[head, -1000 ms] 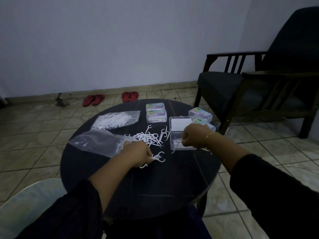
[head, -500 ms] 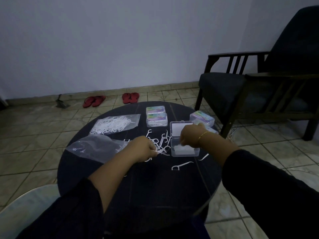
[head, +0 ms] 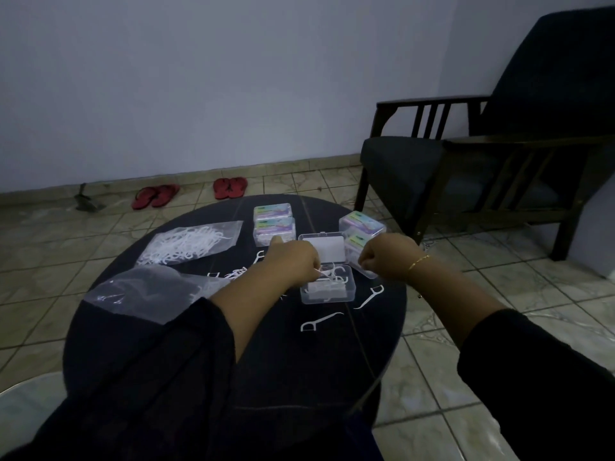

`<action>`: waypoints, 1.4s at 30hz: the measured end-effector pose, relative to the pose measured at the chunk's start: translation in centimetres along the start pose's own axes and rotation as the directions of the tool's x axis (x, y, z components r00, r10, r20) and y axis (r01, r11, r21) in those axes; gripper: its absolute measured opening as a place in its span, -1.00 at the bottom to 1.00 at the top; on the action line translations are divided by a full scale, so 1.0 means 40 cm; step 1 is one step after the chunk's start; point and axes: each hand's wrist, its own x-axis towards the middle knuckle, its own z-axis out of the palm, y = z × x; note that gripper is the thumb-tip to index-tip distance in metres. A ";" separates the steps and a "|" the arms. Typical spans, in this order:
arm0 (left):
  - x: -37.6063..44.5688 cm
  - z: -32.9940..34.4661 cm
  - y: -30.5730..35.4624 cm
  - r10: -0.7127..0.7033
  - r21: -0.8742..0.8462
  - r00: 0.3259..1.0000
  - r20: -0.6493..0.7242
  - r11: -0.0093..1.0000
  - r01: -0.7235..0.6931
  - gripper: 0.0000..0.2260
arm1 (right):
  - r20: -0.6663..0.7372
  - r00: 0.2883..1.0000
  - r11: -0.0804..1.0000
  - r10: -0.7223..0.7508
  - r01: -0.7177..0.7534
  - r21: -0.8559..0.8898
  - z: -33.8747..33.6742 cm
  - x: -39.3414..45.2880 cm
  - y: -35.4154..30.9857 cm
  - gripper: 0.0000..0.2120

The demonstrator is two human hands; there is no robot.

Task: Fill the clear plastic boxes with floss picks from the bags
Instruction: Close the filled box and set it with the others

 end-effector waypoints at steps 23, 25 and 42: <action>0.023 0.043 0.033 0.067 -0.092 0.995 0.078 0.994 -0.060 -0.76 | 0.201 0.980 0.992 -0.003 0.028 -0.122 0.079 -0.002 0.001 -0.65; 0.017 0.044 0.025 0.077 -0.094 0.996 0.038 0.993 -0.073 -0.76 | 0.197 0.980 0.992 0.018 0.007 -0.123 0.083 -0.004 -0.003 -0.67; -0.158 0.123 -0.030 0.051 -0.349 0.998 0.020 0.936 -0.041 -0.80 | 0.245 0.968 0.998 -0.053 0.056 -0.005 0.097 -0.072 -0.085 -0.79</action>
